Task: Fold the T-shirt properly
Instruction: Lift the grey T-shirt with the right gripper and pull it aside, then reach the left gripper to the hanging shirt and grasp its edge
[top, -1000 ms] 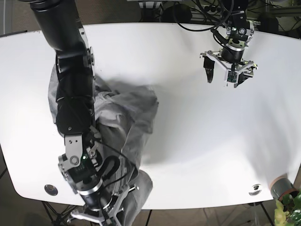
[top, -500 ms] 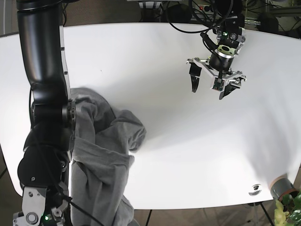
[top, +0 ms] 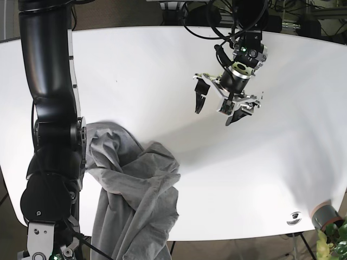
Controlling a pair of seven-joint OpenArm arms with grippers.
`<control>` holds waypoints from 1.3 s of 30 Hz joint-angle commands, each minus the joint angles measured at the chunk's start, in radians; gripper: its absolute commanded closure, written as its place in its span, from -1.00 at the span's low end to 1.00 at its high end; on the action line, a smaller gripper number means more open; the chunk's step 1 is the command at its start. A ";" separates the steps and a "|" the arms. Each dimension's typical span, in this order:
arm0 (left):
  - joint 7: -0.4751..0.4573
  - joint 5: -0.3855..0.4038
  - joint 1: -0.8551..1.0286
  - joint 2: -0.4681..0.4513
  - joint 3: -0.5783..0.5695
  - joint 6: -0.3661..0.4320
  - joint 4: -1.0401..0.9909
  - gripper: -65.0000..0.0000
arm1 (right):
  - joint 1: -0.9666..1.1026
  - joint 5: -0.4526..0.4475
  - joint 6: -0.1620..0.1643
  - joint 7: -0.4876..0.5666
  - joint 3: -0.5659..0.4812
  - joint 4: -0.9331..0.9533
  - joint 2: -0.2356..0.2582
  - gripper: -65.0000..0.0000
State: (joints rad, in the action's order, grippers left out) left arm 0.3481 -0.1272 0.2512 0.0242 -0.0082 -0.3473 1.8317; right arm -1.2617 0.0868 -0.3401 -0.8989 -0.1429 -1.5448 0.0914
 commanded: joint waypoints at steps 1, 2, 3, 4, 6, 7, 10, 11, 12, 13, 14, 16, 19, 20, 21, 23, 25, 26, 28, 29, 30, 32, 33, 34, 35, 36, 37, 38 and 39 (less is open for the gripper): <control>-0.027 0.008 -0.043 0.001 -0.036 0.003 -0.042 -0.56 | -0.044 0.006 0.013 0.034 0.004 -0.013 -0.002 0.89; -0.027 0.008 -0.069 0.001 -0.051 0.003 -0.069 -0.56 | -0.043 0.006 0.013 0.034 0.006 -0.012 -0.002 0.89; -0.027 0.008 -0.085 0.001 -0.060 0.003 -0.089 -0.56 | -0.040 0.006 0.013 0.034 0.006 -0.012 -0.002 0.89; -0.027 0.008 -0.103 0.001 -0.072 0.004 -0.111 -0.56 | -0.036 0.006 0.013 0.034 0.006 -0.013 -0.002 0.89; -0.027 0.008 -0.152 0.003 -0.100 0.006 -0.172 -0.56 | -0.031 0.006 0.013 0.034 0.006 -0.015 0.000 0.89; -0.027 0.008 -0.172 0.003 -0.111 0.006 -0.195 -0.57 | -0.031 0.006 0.013 0.034 0.006 -0.015 0.000 0.89; -0.027 0.008 -0.258 0.009 -0.141 0.006 -0.298 -0.57 | -0.029 0.006 0.013 0.034 0.006 -0.012 0.000 0.89; -0.027 0.008 -0.293 0.024 -0.149 0.017 -0.346 -0.57 | -0.029 0.006 0.013 0.034 0.006 -0.012 0.000 0.89; -0.027 0.008 -0.313 0.035 -0.149 0.024 -0.372 -0.57 | -0.029 0.006 0.013 0.034 0.006 -0.010 0.000 0.89; -0.028 0.008 -0.344 0.050 -0.149 0.038 -0.415 -0.57 | -0.029 0.006 0.013 0.034 0.007 -0.010 0.001 0.89; -0.028 0.008 -0.379 0.067 -0.149 0.050 -0.462 -0.57 | -0.029 0.006 0.013 0.034 0.007 -0.010 0.001 0.89; -0.030 0.008 -0.441 0.085 -0.149 0.058 -0.545 -0.57 | -0.029 0.006 0.013 0.034 0.007 -0.010 0.001 0.89; -0.033 0.008 -0.548 0.121 -0.151 0.058 -0.708 -0.57 | -0.028 0.006 0.013 0.034 0.009 -0.009 0.001 0.89; -0.033 0.008 -0.567 0.128 -0.151 0.058 -0.737 -0.57 | -0.026 0.006 0.013 0.034 0.009 -0.009 0.001 0.89; -0.036 0.008 -0.597 0.133 -0.151 0.058 -0.783 -0.57 | -0.017 0.006 0.013 0.034 0.009 -0.009 0.001 0.89; -0.060 0.008 -0.632 0.133 -0.151 0.058 -0.846 -0.57 | -0.009 0.006 0.013 0.034 0.009 -0.010 0.001 0.89; -0.131 0.008 -0.671 0.133 -0.152 0.058 -0.929 -0.57 | -0.003 0.006 0.013 0.034 0.009 -0.010 0.001 0.89; -0.152 0.008 -0.682 0.133 -0.152 0.058 -0.956 -0.57 | -0.002 0.006 0.013 0.034 0.009 -0.009 0.001 0.89; -0.197 0.008 -0.711 0.133 -0.164 0.058 -1.033 -0.57 | 0.014 0.006 0.013 0.034 0.009 -0.009 0.001 0.89; -0.206 0.008 -0.723 0.133 -0.175 0.058 -1.056 -0.57 | 0.018 0.006 0.013 0.034 0.009 -0.012 0.001 0.89; -0.214 0.008 -0.734 0.133 -0.186 0.058 -1.084 -0.57 | 0.023 0.006 0.013 0.034 0.009 -0.013 0.001 0.89; -0.245 0.010 -0.752 0.133 -0.215 0.058 -1.142 -0.57 | 0.029 0.006 0.013 0.036 0.009 -0.010 0.001 0.89; -0.257 0.010 -0.754 0.133 -0.223 0.058 -1.154 -0.57 | 0.030 0.006 0.013 0.036 0.009 -0.010 0.001 0.89; -0.272 0.010 -0.755 0.133 -0.230 0.058 -1.163 -0.57 | 0.032 0.006 0.013 0.036 0.009 -0.012 0.001 0.89; -0.294 0.010 -0.755 0.133 -0.243 0.058 -1.170 -0.57 | 0.033 0.006 0.013 0.036 0.009 -0.013 0.001 0.89; -0.309 0.010 -0.754 0.133 -0.252 0.058 -1.174 -0.57 | 0.033 0.006 0.013 0.036 0.009 -0.013 0.001 0.89; -0.318 0.010 -0.752 0.133 -0.260 0.058 -1.179 -0.57 | 0.037 0.006 0.013 0.036 0.009 -0.013 0.001 0.89; -0.324 0.010 -0.752 0.133 -0.269 0.058 -1.188 -0.57 | 0.043 0.006 0.013 0.036 0.009 -0.013 0.001 0.89; -0.324 0.010 -0.752 0.133 -0.273 0.058 -1.196 -0.57 | 0.046 0.006 0.013 0.036 0.009 -0.015 0.001 0.89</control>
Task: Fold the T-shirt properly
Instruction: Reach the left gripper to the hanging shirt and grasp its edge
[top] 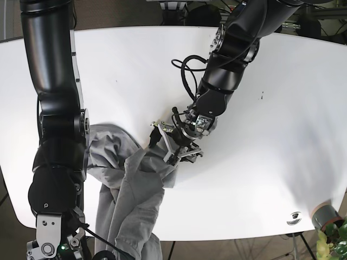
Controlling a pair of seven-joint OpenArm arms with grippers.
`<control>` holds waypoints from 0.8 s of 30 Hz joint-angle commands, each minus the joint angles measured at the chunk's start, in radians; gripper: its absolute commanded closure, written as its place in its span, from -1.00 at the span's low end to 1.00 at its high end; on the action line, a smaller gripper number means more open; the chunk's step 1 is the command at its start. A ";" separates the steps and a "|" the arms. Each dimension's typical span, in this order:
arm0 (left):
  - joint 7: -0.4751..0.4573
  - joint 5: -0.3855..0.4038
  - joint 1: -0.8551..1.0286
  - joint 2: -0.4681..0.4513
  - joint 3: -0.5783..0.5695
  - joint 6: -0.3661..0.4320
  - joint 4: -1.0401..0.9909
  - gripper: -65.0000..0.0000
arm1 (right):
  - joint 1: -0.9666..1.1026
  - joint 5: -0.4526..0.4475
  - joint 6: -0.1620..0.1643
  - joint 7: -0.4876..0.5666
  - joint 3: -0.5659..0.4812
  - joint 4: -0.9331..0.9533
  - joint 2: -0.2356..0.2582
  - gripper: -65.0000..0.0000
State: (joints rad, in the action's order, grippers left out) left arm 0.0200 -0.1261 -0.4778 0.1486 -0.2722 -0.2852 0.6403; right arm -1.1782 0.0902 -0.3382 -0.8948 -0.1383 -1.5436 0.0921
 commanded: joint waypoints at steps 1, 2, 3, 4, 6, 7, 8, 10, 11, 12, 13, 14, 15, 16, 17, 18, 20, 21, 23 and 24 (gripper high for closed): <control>0.002 0.009 -0.026 0.008 -0.016 -0.004 -0.017 -0.57 | -0.035 0.003 0.011 0.032 0.004 -0.016 0.001 0.89; 0.002 0.009 -0.028 0.008 -0.016 -0.004 -0.026 -0.57 | -0.033 0.003 0.011 0.032 0.004 -0.018 0.001 0.89; 0.001 0.009 -0.029 0.008 -0.019 -0.004 -0.035 -0.57 | -0.032 0.003 0.011 0.032 0.004 -0.018 0.001 0.89; 0.001 0.009 -0.029 0.008 -0.019 -0.004 -0.037 -0.57 | -0.032 0.003 0.011 0.032 0.004 -0.018 0.001 0.89; 0.001 0.009 -0.029 0.008 -0.020 -0.004 -0.037 -0.57 | -0.030 0.003 0.011 0.032 0.004 -0.018 0.001 0.89; 0.001 0.009 -0.029 0.008 -0.020 -0.004 -0.038 -0.57 | -0.030 0.003 0.011 0.032 0.006 -0.018 0.001 0.89; 0.001 0.009 -0.029 0.008 -0.020 -0.004 -0.038 -0.56 | -0.030 0.003 0.011 0.032 0.006 -0.018 0.001 0.89; 0.001 0.009 -0.029 0.008 -0.020 -0.004 -0.038 -0.56 | -0.029 0.003 0.011 0.032 0.006 -0.018 0.001 0.89; 0.001 0.009 -0.029 0.008 -0.020 -0.003 -0.038 -0.55 | -0.029 0.003 0.011 0.032 0.006 -0.018 0.001 0.89; 0.001 0.009 -0.029 0.008 -0.020 -0.003 -0.038 -0.55 | -0.029 0.003 0.011 0.032 0.006 -0.018 0.001 0.89; -0.001 0.009 -0.029 0.008 -0.020 -0.003 -0.040 -0.49 | -0.029 0.003 0.011 0.032 0.006 -0.018 0.001 0.89; -0.001 0.009 -0.029 0.008 -0.020 -0.003 -0.040 -0.41 | -0.029 0.003 0.011 0.032 0.006 -0.018 0.001 0.89; -0.001 0.009 -0.029 0.008 -0.020 -0.003 -0.040 -0.28 | -0.029 0.003 0.011 0.032 0.006 -0.019 0.001 0.89; -0.001 0.009 -0.029 0.008 -0.020 -0.003 -0.040 -0.12 | -0.027 0.003 0.011 0.032 0.006 -0.019 0.001 0.89; -0.001 0.009 -0.029 0.008 -0.020 -0.003 -0.040 0.00 | -0.027 0.003 0.011 0.032 0.006 -0.019 0.001 0.89; -0.001 0.009 -0.029 0.008 -0.020 -0.003 -0.040 0.15 | -0.022 0.003 0.011 0.032 0.007 -0.019 0.001 0.89; -0.001 0.009 -0.029 0.008 -0.020 -0.003 -0.040 0.49 | -0.010 0.003 0.011 0.032 0.029 -0.038 0.001 0.89; -0.001 0.009 -0.029 0.008 -0.020 -0.003 -0.038 0.59 | -0.007 0.003 0.011 0.032 0.035 -0.045 0.001 0.89; -0.001 0.009 -0.029 0.008 -0.020 -0.003 -0.035 0.81 | -0.006 0.003 0.011 0.030 0.038 -0.054 0.001 0.89; -0.001 0.009 -0.029 0.008 -0.020 -0.003 -0.033 0.88 | -0.004 0.003 0.011 0.030 0.038 -0.056 0.001 0.89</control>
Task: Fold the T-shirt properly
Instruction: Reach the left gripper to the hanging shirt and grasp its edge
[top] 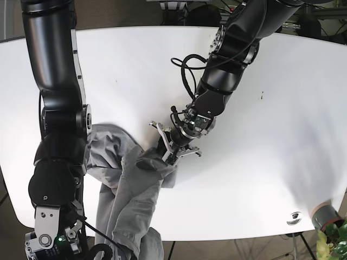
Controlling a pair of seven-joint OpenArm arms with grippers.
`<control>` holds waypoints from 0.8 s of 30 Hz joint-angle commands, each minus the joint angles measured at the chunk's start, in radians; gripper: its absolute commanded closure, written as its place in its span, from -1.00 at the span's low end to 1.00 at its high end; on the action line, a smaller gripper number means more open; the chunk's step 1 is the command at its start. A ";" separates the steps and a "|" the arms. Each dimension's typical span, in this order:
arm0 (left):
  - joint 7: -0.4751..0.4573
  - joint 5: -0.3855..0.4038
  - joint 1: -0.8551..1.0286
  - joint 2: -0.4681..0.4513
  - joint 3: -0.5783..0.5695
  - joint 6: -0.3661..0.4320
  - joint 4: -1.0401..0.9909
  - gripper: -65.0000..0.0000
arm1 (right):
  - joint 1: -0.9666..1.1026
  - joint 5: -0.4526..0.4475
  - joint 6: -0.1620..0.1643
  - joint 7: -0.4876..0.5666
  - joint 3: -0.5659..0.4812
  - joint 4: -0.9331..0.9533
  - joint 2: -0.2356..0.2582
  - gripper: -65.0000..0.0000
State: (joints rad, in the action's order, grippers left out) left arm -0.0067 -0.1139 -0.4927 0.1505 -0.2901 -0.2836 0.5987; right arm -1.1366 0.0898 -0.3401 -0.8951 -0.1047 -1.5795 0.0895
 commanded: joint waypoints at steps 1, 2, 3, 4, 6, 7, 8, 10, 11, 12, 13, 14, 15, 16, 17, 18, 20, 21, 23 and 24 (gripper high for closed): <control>0.026 -0.004 -0.014 0.007 -0.002 -0.004 0.010 0.97 | -0.041 0.003 0.013 0.031 0.007 -0.019 0.003 0.89; 0.026 -0.004 -0.014 0.007 -0.002 -0.004 0.017 1.00 | -0.035 0.003 0.013 0.031 0.009 -0.019 0.005 0.89; 0.026 -0.004 -0.014 0.007 -0.002 -0.004 0.028 1.00 | -0.033 0.003 0.013 0.031 0.009 -0.019 0.005 0.89; 0.026 -0.004 -0.010 0.007 -0.002 -0.004 0.046 1.00 | -0.030 0.003 0.013 0.031 0.009 -0.022 0.005 0.89; 0.030 -0.004 -0.005 0.007 0.001 -0.004 0.102 1.00 | -0.027 0.003 0.013 0.031 0.009 -0.023 0.013 0.89; 0.032 -0.004 0.004 0.007 0.002 -0.004 0.123 1.00 | -0.026 0.003 0.013 0.031 0.009 -0.025 0.017 0.89; 0.032 -0.004 0.022 0.007 0.002 -0.004 0.146 1.00 | -0.020 0.003 0.013 0.031 0.009 -0.025 0.022 0.89; 0.034 -0.004 0.042 0.007 0.002 -0.004 0.198 1.00 | -0.010 0.003 0.013 0.031 0.009 -0.025 0.025 0.89; 0.038 -0.004 0.050 0.007 0.002 -0.004 0.218 1.00 | -0.009 0.003 0.013 0.031 0.010 -0.026 0.025 0.89; 0.058 -0.004 0.058 0.002 0.004 -0.004 0.254 1.00 | -0.007 0.005 0.013 0.031 0.010 -0.032 0.025 0.89; 0.076 -0.002 0.067 -0.007 0.005 -0.004 0.283 1.00 | -0.006 0.005 0.013 0.031 0.010 -0.040 0.025 0.89; 0.092 -0.002 0.076 -0.016 0.018 -0.004 0.315 1.00 | -0.006 0.005 0.013 0.031 0.012 -0.045 0.026 0.89; 0.104 -0.002 0.087 -0.022 0.041 -0.004 0.350 1.00 | -0.004 0.005 0.013 0.031 0.012 -0.049 0.034 0.89; 0.116 -0.002 0.098 -0.027 0.067 -0.006 0.382 1.00 | -0.001 0.005 0.013 0.031 0.012 -0.055 0.046 0.89; 0.124 -0.002 0.105 -0.027 0.090 -0.007 0.410 1.00 | 0.005 0.005 0.013 0.031 0.012 -0.058 0.051 0.89; 0.136 -0.004 0.118 -0.027 0.121 -0.009 0.444 1.00 | 0.011 0.005 0.013 0.031 0.012 -0.060 0.056 0.89; 0.158 -0.004 0.131 -0.032 0.157 -0.009 0.493 1.00 | 0.016 0.005 0.013 0.031 0.012 -0.063 0.060 0.89; 0.173 -0.004 0.142 -0.048 0.174 -0.010 0.525 1.00 | 0.019 0.005 0.013 0.031 0.012 -0.068 0.060 0.89; 0.207 -0.004 0.164 -0.082 0.206 -0.036 0.600 1.00 | 0.027 0.005 0.013 0.031 0.026 -0.075 0.063 0.89; 0.221 -0.004 0.173 -0.088 0.217 -0.058 0.631 1.00 | 0.037 0.005 0.013 0.031 0.040 -0.075 0.066 0.89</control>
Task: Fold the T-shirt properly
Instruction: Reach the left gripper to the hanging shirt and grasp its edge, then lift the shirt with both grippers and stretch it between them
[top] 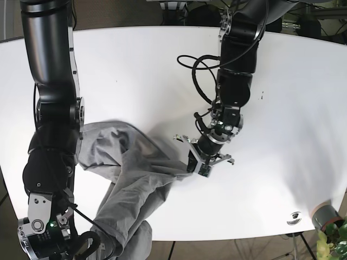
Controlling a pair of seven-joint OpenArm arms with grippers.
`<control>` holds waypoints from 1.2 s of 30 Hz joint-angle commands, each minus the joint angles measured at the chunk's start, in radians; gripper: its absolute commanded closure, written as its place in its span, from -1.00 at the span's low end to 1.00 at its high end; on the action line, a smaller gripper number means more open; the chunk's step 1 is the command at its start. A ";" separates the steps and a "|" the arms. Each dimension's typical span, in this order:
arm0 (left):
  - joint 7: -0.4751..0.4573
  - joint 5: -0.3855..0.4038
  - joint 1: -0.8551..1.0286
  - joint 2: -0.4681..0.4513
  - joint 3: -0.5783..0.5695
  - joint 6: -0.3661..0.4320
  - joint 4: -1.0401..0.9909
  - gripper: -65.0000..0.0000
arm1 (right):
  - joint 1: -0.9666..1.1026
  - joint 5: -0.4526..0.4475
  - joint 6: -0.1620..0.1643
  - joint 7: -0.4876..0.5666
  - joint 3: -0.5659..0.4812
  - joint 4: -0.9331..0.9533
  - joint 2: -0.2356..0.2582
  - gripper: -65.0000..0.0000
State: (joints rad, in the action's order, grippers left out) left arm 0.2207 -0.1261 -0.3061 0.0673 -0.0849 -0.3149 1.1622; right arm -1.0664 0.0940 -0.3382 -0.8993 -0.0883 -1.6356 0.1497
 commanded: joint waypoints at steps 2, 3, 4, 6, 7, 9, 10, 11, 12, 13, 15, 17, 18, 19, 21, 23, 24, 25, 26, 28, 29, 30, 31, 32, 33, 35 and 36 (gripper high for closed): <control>0.026 0.009 0.014 -0.013 0.040 -0.069 0.137 1.00 | -0.025 0.000 0.011 0.035 0.042 -0.019 0.008 0.89; 0.044 0.009 0.029 -0.013 0.056 -0.086 0.169 1.00 | -0.022 0.000 0.011 0.035 0.045 -0.019 0.008 0.89; 0.064 0.007 0.048 -0.013 0.076 -0.106 0.203 1.00 | -0.021 0.000 0.011 0.035 0.046 -0.022 0.008 0.89; 0.104 0.003 0.091 -0.016 0.109 -0.148 0.276 1.00 | -0.018 0.000 0.011 0.035 0.052 -0.030 0.008 0.89; 0.118 0.003 0.104 -0.024 0.116 -0.165 0.298 1.00 | -0.018 0.000 0.011 0.035 0.052 -0.032 0.008 0.89; 0.156 0.003 0.149 -0.051 0.129 -0.214 0.350 1.00 | -0.007 0.000 0.011 0.035 0.052 -0.030 0.008 0.89; 0.167 0.003 0.169 -0.059 0.129 -0.227 0.367 1.00 | -0.002 0.000 0.011 0.035 0.051 -0.033 0.008 0.89; 0.174 0.003 0.186 -0.065 0.129 -0.237 0.378 1.00 | 0.001 0.000 0.011 0.035 0.051 -0.039 0.008 0.89; 0.185 0.003 0.213 -0.076 0.130 -0.249 0.393 1.00 | 0.002 0.000 0.011 0.035 0.051 -0.048 0.008 0.89; 0.193 0.003 0.236 -0.087 0.132 -0.252 0.402 1.00 | 0.004 0.000 0.011 0.035 0.051 -0.055 0.008 0.89; 0.199 0.003 0.272 -0.108 0.132 -0.254 0.405 1.00 | 0.015 0.000 0.011 0.035 0.051 -0.058 0.008 0.89; 0.202 0.003 0.302 -0.128 0.132 -0.255 0.404 1.00 | 0.024 0.000 0.011 0.035 0.051 -0.061 0.008 0.89; 0.202 0.003 0.312 -0.133 0.132 -0.255 0.404 1.00 | 0.025 0.000 0.011 0.035 0.051 -0.061 0.008 0.89; 0.202 0.003 0.324 -0.137 0.132 -0.255 0.404 1.00 | 0.025 0.000 0.011 0.035 0.051 -0.061 0.008 0.89; 0.202 0.003 0.339 -0.140 0.130 -0.257 0.404 1.00 | 0.035 0.000 0.011 0.035 0.052 -0.061 0.008 0.89; 0.204 0.003 0.345 -0.140 0.129 -0.264 0.404 1.00 | 0.038 -0.003 0.011 0.035 0.052 -0.061 0.006 0.89; 0.204 0.003 0.347 -0.140 0.127 -0.269 0.404 1.00 | 0.038 -0.004 0.011 0.035 0.052 -0.061 0.006 0.89; 0.204 0.003 0.347 -0.140 0.127 -0.278 0.404 1.00 | 0.039 -0.004 0.011 0.035 0.052 -0.061 0.004 0.89; 0.204 0.003 0.345 -0.139 0.126 -0.293 0.404 0.94 | 0.039 -0.004 0.011 0.035 0.052 -0.061 0.003 0.89; 0.205 0.003 0.345 -0.136 0.121 -0.323 0.407 0.69 | 0.039 -0.004 0.011 0.035 0.052 -0.061 0.001 0.89; 0.205 0.003 0.347 -0.136 0.110 -0.333 0.411 0.48 | 0.039 -0.004 0.011 0.035 0.052 -0.061 0.001 0.89; 0.208 0.003 0.348 -0.136 0.099 -0.338 0.414 0.30 | 0.039 -0.004 0.011 0.035 0.052 -0.061 0.000 0.89; 0.214 0.003 0.348 -0.136 0.093 -0.338 0.421 0.16 | 0.039 -0.003 0.011 0.035 0.052 -0.061 0.000 0.89; 0.231 0.003 0.348 -0.137 0.087 -0.338 0.440 -0.02 | 0.039 -0.003 0.011 0.035 0.052 -0.061 0.000 0.89; 0.245 0.003 0.350 -0.137 0.086 -0.338 0.456 -0.12 | 0.039 -0.003 0.011 0.035 0.052 -0.061 0.000 0.89; 0.270 0.006 0.350 -0.136 0.084 -0.338 0.490 -0.16 | 0.039 -0.003 0.011 0.035 0.052 -0.061 0.000 0.89; 0.273 0.007 0.350 -0.136 0.084 -0.338 0.502 -0.15 | 0.039 -0.003 0.011 0.035 0.052 -0.061 0.000 0.89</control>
State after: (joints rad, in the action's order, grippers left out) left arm 0.5068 -0.1333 0.0597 -0.0643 -0.0036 -0.6552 1.6215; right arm -0.9844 0.0898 -0.3386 -0.8951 -0.0402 -1.6814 0.1463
